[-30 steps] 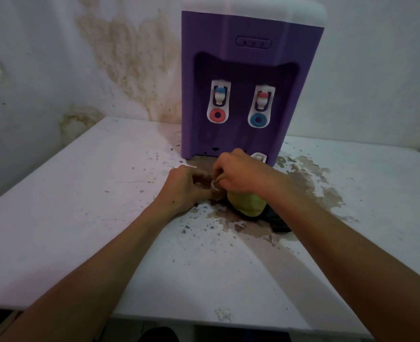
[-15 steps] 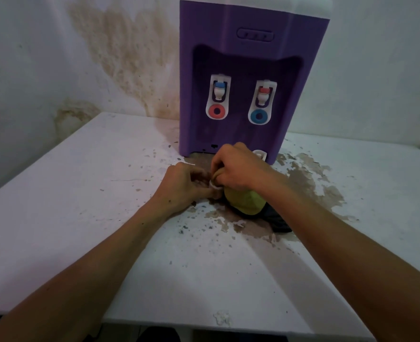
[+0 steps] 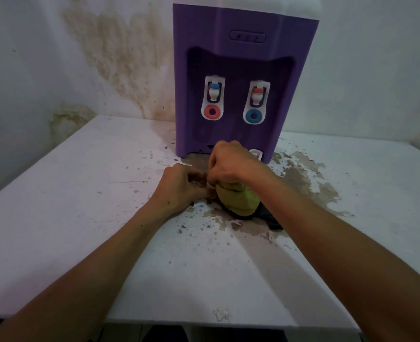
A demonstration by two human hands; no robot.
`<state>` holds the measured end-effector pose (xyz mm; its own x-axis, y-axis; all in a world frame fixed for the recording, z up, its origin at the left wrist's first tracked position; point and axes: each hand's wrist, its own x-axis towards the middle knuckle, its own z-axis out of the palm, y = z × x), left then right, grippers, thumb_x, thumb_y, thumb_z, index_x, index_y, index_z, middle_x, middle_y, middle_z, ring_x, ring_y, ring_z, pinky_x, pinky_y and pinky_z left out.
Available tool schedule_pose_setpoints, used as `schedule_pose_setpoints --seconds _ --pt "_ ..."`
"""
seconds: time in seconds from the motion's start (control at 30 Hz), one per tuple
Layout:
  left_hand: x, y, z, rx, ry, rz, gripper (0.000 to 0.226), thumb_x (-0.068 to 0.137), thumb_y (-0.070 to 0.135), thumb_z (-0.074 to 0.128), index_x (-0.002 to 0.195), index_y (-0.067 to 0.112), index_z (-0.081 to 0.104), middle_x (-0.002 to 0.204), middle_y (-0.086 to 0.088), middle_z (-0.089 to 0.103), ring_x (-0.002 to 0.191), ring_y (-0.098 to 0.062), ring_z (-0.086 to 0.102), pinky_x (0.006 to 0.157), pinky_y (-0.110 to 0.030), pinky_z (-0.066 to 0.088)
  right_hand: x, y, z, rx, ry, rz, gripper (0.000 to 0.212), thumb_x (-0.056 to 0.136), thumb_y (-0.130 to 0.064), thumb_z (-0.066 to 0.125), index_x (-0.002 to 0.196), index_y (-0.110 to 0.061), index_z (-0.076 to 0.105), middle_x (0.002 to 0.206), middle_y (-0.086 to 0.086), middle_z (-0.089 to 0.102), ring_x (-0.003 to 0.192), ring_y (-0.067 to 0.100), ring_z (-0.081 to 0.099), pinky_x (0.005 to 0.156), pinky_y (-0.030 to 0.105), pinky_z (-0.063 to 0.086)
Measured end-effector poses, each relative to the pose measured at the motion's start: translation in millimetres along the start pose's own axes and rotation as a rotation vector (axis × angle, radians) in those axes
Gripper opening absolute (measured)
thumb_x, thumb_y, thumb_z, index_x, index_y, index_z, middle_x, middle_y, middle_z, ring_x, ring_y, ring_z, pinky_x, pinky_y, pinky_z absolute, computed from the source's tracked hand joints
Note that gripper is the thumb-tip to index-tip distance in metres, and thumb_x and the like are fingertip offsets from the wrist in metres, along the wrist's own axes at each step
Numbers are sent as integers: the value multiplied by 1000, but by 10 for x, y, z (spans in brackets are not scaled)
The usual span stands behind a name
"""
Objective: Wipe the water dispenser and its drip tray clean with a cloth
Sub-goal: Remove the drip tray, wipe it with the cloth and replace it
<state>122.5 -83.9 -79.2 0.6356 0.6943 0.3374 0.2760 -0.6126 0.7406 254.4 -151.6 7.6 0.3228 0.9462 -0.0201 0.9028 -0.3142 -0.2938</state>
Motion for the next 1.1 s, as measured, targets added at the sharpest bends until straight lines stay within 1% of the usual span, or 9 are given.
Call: schedule_pose_setpoints --seconds 0.1,0.2,0.3,0.43,0.5,0.63,0.8,0.93,1.1 --pt "-6 6 1 -2 -1 -3 30 72 31 90 99 23 81 83 12 77 73 6 68 67 -8 49 -56 -43 27 -20 63 -14 38 80 -19 78 115 -15 63 122 12 51 109 33 56 90 40 52" --pt "-18 6 1 -30 6 -27 29 71 31 90 97 25 81 82 15 76 76 7 69 67 -7 48 -130 2 68 -51 121 -44 32 86 -15 72 116 -14 61 121 13 50 110 35 55 82 36 45" --pt "-15 -14 22 -41 18 -47 31 69 34 91 97 24 81 83 14 77 76 6 70 67 -11 52 -199 41 50 -67 57 -53 36 86 -22 76 118 -14 60 121 10 50 107 31 55 80 34 46" --pt "-31 3 12 -50 21 -56 34 66 34 93 95 21 82 80 11 77 73 1 71 67 -19 57 -122 32 -119 -88 -84 -90 19 77 -24 84 95 -22 76 107 2 66 94 18 65 73 34 58" --pt "-23 -3 7 -51 11 -41 34 66 34 93 94 20 82 79 11 77 73 1 71 69 -20 58 -90 44 -136 -72 -87 -95 13 76 -23 85 86 -26 77 102 0 67 91 15 65 63 29 53" --pt "2 16 -8 -32 2 -35 34 67 35 93 96 20 82 80 10 77 72 0 70 65 -20 58 -22 41 -87 -55 -76 -112 15 76 -20 82 78 -29 70 102 3 61 91 17 62 58 26 47" --pt "8 24 -14 21 -4 -34 34 68 37 92 96 22 82 81 11 76 73 1 70 64 -18 57 -50 97 72 -43 29 -116 16 84 -14 71 94 -24 63 112 7 55 102 25 54 63 28 40" --pt "-37 58 16 21 26 -18 32 70 37 91 98 24 81 85 12 78 76 6 69 67 -8 52 -187 21 5 -117 -26 -116 31 91 -13 66 119 -12 54 114 7 42 94 26 50 77 35 42" --pt "-66 81 34 32 44 -4 31 71 33 90 98 22 81 83 13 76 76 7 68 69 -6 49 -138 -59 -147 -165 -119 -119 35 85 -19 77 113 -19 54 109 2 42 87 20 54 71 34 46"
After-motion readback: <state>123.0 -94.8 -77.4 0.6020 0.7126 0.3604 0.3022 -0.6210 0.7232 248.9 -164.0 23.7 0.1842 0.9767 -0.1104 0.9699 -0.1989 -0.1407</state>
